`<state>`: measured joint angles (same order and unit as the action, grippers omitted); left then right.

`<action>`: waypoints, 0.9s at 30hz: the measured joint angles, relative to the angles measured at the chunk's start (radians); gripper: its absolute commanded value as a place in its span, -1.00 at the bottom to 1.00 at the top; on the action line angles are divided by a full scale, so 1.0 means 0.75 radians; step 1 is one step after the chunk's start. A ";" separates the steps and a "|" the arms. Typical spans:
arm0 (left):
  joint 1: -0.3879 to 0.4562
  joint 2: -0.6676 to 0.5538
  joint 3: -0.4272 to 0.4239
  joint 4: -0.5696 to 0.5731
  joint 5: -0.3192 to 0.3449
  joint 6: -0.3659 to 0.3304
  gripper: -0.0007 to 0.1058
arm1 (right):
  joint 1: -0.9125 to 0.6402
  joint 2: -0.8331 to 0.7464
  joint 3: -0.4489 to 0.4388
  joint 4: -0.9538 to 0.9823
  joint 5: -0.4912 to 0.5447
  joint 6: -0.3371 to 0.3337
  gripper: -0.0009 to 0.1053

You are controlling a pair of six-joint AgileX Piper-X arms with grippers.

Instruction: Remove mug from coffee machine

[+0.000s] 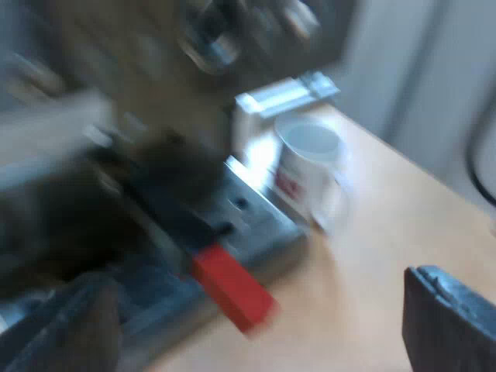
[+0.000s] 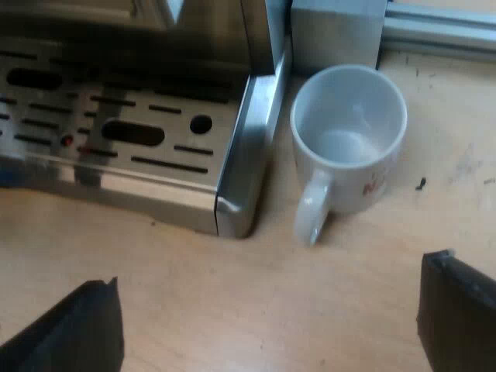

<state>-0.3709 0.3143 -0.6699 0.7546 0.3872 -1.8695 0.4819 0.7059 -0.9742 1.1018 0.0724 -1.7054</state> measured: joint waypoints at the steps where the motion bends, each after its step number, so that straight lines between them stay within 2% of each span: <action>1: 0.051 0.005 -0.023 0.000 0.000 -0.003 0.45 | 0.000 0.064 -0.046 -0.011 0.001 -0.009 0.49; 7: 0.278 0.108 -0.114 0.070 0.000 -0.006 0.45 | -0.019 0.217 -0.091 -0.010 0.001 -0.014 0.49; 10: 0.459 0.186 -0.167 0.165 -0.002 0.028 0.45 | -0.151 0.221 -0.091 -0.006 -0.003 -0.014 0.49; 12: 0.499 0.202 -0.176 0.178 -0.017 0.049 0.45 | -0.233 0.221 -0.091 -0.006 -0.003 -0.014 0.49; 15: 0.526 0.202 -0.183 0.186 -0.035 0.060 0.45 | -0.382 0.221 -0.091 0.007 0.000 -0.054 0.49; 19: 0.526 0.202 -0.189 0.196 -0.112 0.070 0.45 | -0.528 0.214 -0.093 0.058 0.000 -0.136 0.49; 27: 0.526 0.150 -0.189 0.248 -0.118 0.087 0.45 | -0.576 0.078 -0.093 0.046 0.009 -0.154 0.49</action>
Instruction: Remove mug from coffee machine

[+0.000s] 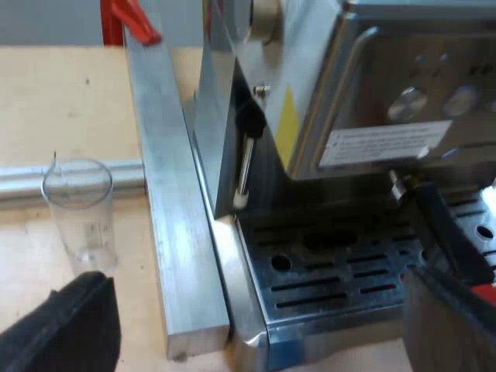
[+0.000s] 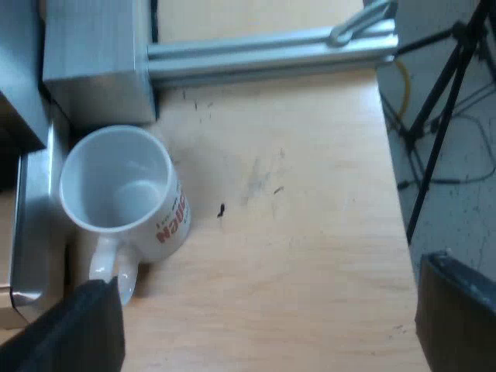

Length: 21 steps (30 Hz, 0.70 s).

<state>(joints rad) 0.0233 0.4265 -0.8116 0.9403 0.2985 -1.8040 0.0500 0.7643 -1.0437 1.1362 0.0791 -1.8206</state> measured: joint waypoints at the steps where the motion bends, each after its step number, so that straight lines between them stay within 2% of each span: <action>1: 0.000 -0.020 -0.002 0.000 0.000 0.000 0.45 | 0.000 -0.014 0.000 -0.003 0.006 0.000 0.49; 6: 0.000 -0.091 -0.001 0.000 0.000 0.000 0.45 | 0.000 -0.091 0.000 -0.019 0.023 -0.004 0.49; 8: 0.000 -0.154 -0.003 0.037 0.000 0.000 0.45 | 0.000 -0.155 -0.004 -0.019 0.026 -0.003 0.49; 9: 0.000 -0.264 -0.003 0.070 -0.002 0.008 0.45 | 0.000 -0.204 -0.004 -0.019 0.034 -0.005 0.49; 11: 0.000 -0.312 -0.003 0.080 -0.002 0.008 0.45 | 0.000 -0.250 -0.004 -0.019 0.052 -0.005 0.49; 14: 0.000 -0.377 -0.003 0.126 -0.002 0.011 0.45 | 0.000 -0.374 0.013 -0.023 0.062 -0.005 0.49; 19: 0.000 -0.477 -0.003 0.197 -0.002 0.010 0.45 | 0.000 -0.757 0.066 -0.024 0.082 -0.010 0.49; 21: 0.000 -0.511 -0.003 0.218 -0.002 0.010 0.45 | 0.000 -0.813 0.089 -0.024 0.086 -0.010 0.49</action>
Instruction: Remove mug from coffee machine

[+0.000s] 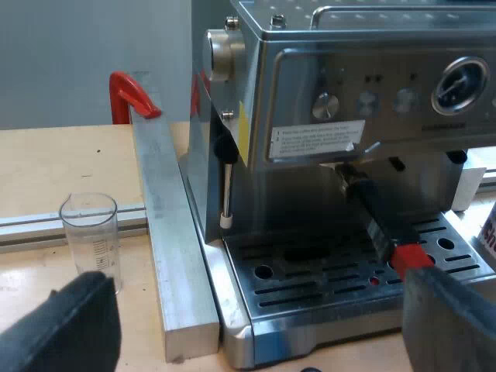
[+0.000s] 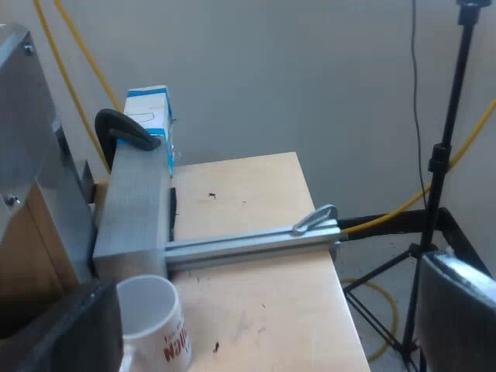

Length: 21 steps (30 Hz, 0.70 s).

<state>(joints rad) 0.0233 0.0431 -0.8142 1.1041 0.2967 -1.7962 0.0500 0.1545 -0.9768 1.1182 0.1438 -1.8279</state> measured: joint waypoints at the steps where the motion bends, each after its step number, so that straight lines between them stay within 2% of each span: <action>1: 0.000 -0.022 -0.002 0.013 0.000 0.000 0.45 | 0.000 -0.044 0.032 0.013 0.003 0.000 0.49; 7: 0.000 -0.072 -0.002 0.066 0.000 0.006 0.45 | 0.000 -0.219 0.129 0.055 0.003 0.000 0.49; 10: 0.000 -0.072 -0.002 0.126 0.000 0.050 0.45 | -0.001 -0.227 0.134 0.107 0.015 -0.006 0.49; 12: 0.002 -0.072 -0.016 0.210 -0.012 0.063 0.45 | -0.001 -0.226 0.151 0.124 -0.028 -0.019 0.49; 14: 0.002 -0.075 -0.017 0.228 -0.044 0.080 0.45 | -0.001 -0.226 0.159 0.124 -0.070 -0.023 0.49; 18: 0.002 -0.075 -0.009 0.199 -0.113 0.106 0.45 | -0.001 -0.226 0.194 0.080 -0.117 -0.024 0.49; 21: 0.002 -0.075 -0.002 0.180 -0.125 0.107 0.45 | -0.001 -0.226 0.222 0.015 -0.126 -0.024 0.49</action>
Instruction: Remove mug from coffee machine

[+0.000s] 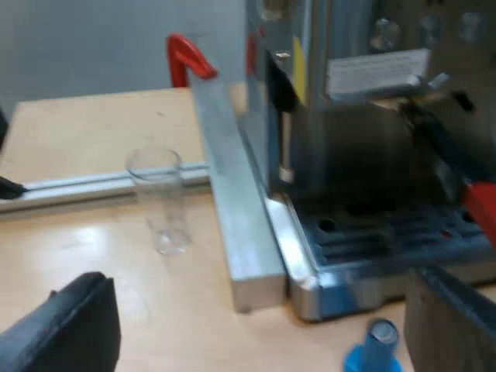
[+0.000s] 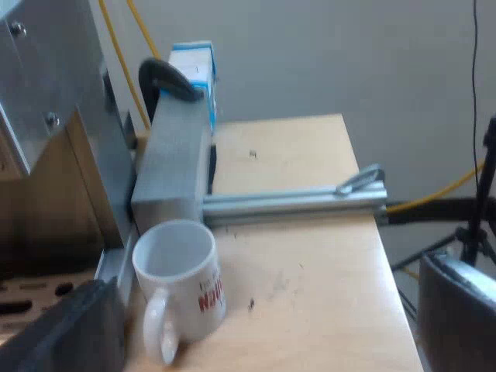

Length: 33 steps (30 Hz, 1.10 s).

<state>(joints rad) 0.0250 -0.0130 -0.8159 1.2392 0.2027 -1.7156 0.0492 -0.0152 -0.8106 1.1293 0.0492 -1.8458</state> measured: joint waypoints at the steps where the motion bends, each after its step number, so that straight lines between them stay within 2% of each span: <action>1: 0.000 0.000 0.000 -0.007 0.000 0.000 0.45 | 0.000 0.000 0.026 -0.048 0.000 0.000 0.49; 2: 0.000 0.000 0.009 -0.027 -0.016 0.002 0.45 | 0.000 0.000 0.043 -0.078 -0.004 0.000 0.49; 3: 0.000 -0.002 0.071 -0.170 -0.067 0.004 0.45 | 0.000 0.000 0.066 -0.126 -0.004 0.000 0.49; 8: 0.000 -0.002 0.184 -0.290 -0.078 0.004 0.45 | 0.000 0.002 0.144 -0.224 -0.004 0.000 0.49; 14: 0.000 0.000 0.235 -0.314 -0.082 0.004 0.45 | 0.000 0.003 0.243 -0.245 -0.004 0.000 0.49; 18: 0.000 0.000 0.342 -0.323 -0.082 0.004 0.45 | 0.000 0.003 0.256 -0.245 -0.004 0.000 0.49; 19: 0.000 0.000 0.369 -0.322 -0.082 0.004 0.45 | 0.000 0.003 0.282 -0.249 -0.004 0.000 0.49; 20: 0.000 0.000 0.377 -0.322 -0.082 0.004 0.45 | 0.000 0.003 0.383 -0.223 -0.005 0.000 0.49; 22: 0.000 0.000 0.418 -0.322 -0.082 0.004 0.45 | 0.000 0.006 0.423 -0.192 -0.005 0.000 0.49; 33: 0.000 0.000 0.431 -0.327 -0.082 0.004 0.45 | 0.000 0.006 0.427 -0.195 -0.005 0.000 0.49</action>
<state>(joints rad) 0.0250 -0.0131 -0.4926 0.9941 0.1414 -1.7130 0.0492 -0.0110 -0.4905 0.9828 0.0451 -1.8458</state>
